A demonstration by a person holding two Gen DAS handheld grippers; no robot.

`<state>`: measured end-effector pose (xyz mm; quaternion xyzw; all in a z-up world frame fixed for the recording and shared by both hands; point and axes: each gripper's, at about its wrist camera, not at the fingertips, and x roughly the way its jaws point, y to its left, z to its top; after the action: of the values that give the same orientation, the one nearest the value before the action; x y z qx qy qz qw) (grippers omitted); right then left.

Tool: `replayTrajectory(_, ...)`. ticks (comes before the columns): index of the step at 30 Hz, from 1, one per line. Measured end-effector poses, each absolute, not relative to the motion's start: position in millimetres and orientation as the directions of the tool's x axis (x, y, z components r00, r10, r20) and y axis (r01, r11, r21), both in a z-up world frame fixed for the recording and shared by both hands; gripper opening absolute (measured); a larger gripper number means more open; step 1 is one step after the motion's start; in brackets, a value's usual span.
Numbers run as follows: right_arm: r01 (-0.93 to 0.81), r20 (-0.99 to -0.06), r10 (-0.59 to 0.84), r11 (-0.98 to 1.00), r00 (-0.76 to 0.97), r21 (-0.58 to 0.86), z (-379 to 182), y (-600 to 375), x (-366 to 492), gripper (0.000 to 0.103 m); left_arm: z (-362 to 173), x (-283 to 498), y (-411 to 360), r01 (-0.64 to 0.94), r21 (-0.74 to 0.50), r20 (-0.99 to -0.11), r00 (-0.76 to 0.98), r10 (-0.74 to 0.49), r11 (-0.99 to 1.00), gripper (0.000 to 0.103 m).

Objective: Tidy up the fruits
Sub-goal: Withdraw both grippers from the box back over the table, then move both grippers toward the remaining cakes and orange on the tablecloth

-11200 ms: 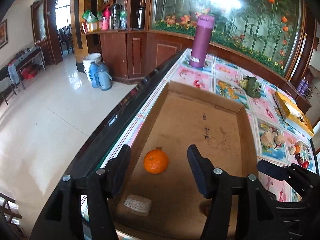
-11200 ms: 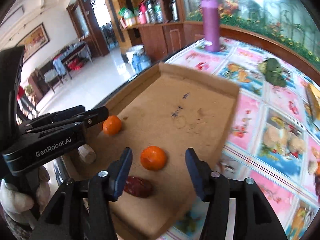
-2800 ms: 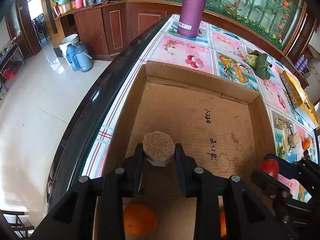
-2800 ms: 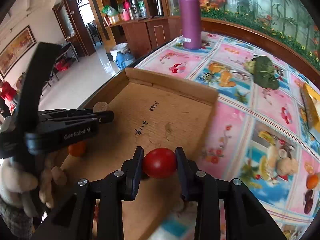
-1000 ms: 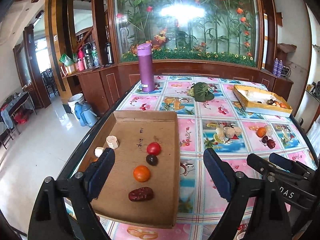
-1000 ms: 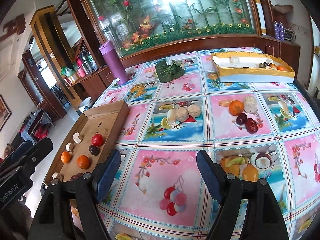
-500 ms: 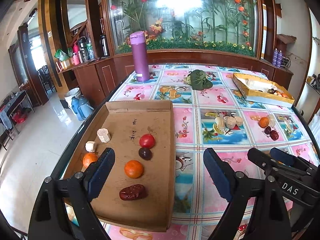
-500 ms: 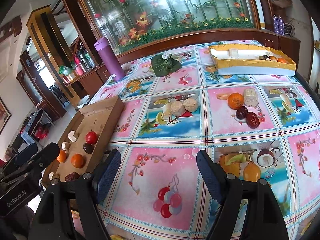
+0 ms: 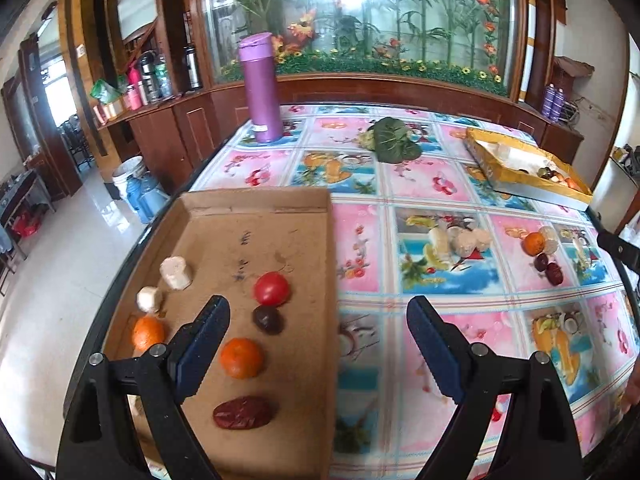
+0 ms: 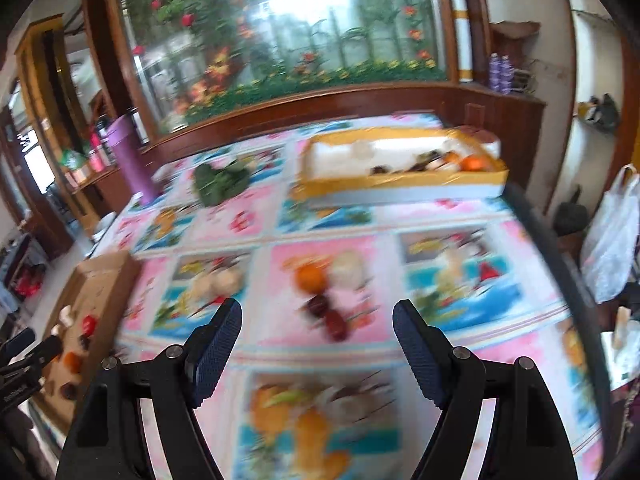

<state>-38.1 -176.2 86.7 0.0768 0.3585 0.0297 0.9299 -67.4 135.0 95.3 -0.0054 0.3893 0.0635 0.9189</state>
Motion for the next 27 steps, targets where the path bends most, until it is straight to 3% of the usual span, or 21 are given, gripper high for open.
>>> replayTrajectory(3,0.044,-0.674,0.061,0.990,0.736,0.137,87.7,-197.9,-18.7,0.082,90.9,-44.8,125.0,-0.060,-0.035,-0.752,0.659,0.013,0.998,0.090)
replayTrajectory(7,0.000,-0.713,0.129,0.984,0.689,0.179,68.0,-195.0,13.0,0.082,72.4,-8.7,102.0,-0.015,-0.060,-0.791,0.611,-0.038,0.998,0.090)
replayTrajectory(11,-0.072,-0.748,0.184,0.981,0.638,0.180,44.0,-166.5,40.9,0.072,49.7,18.2,78.1,0.027,-0.063,-0.817,0.572,-0.067,0.998,0.089)
replayTrajectory(16,-0.128,-0.738,0.164,0.986,0.654,0.106,38.2,-141.9,51.2,0.065,33.4,42.6,62.7,0.061,-0.084,-0.823,0.559,-0.104,0.995,0.068)
replayTrajectory(21,-0.124,-0.733,0.116,0.991,0.670,0.043,35.7,-141.9,48.5,0.063,21.9,60.4,49.1,0.090,-0.068,-0.823,0.558,-0.107,0.994,0.064)
replayTrajectory(24,-0.119,-0.739,0.177,0.984,0.650,0.130,32.1,-158.8,50.5,0.061,21.2,64.9,39.6,0.124,-0.067,-0.808,0.575,-0.127,0.990,0.063)
replayTrajectory(27,-0.087,-0.727,0.218,0.973,0.651,0.214,31.9,-178.0,52.8,0.061,19.9,69.0,31.4,0.166,-0.086,-0.795,0.582,-0.168,0.982,0.049)
